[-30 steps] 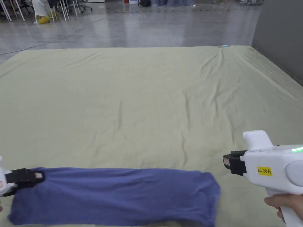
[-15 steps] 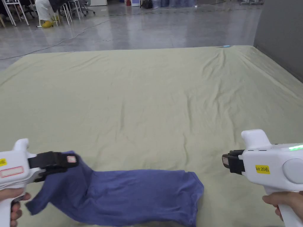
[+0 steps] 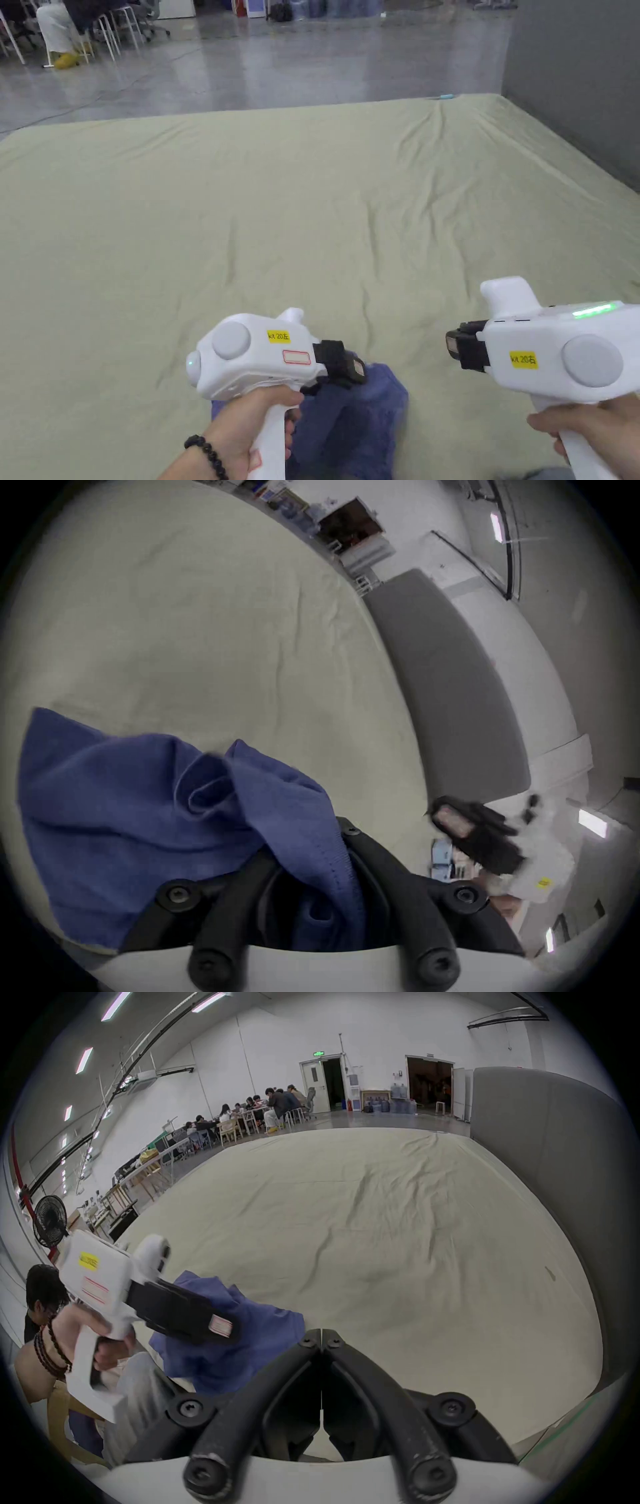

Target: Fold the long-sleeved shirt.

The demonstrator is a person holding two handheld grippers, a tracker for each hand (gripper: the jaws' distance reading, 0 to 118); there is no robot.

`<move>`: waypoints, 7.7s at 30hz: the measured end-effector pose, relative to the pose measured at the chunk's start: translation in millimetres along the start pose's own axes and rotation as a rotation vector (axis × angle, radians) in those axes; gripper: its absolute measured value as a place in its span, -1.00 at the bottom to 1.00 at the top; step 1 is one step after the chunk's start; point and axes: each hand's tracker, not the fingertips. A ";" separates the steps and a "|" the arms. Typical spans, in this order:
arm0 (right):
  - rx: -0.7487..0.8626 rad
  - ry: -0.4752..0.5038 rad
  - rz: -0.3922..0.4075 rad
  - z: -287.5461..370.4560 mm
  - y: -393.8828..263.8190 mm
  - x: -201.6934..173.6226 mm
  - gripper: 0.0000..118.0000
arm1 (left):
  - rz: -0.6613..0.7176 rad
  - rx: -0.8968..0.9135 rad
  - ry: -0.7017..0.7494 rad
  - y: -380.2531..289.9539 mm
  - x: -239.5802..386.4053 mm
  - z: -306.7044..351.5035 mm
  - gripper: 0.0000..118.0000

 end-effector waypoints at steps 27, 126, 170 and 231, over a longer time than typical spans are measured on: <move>-0.018 0.026 -0.001 -5.1 -3.5 -0.8 -1.00 | -0.436 0.084 0.366 -48.6 36.6 -11.8 -1.00; 0.227 0.413 0.376 -253.0 85.5 -413.6 -1.00 | -0.031 0.493 0.406 16.3 -340.7 388.7 1.00; 0.781 -0.317 0.008 52.7 -19.5 -57.0 -1.00 | -0.618 1.154 0.635 -131.6 52.4 94.0 -1.00; 0.778 -0.361 0.041 46.3 -21.6 -57.4 0.89 | -0.700 1.144 0.594 -130.3 41.0 100.4 0.99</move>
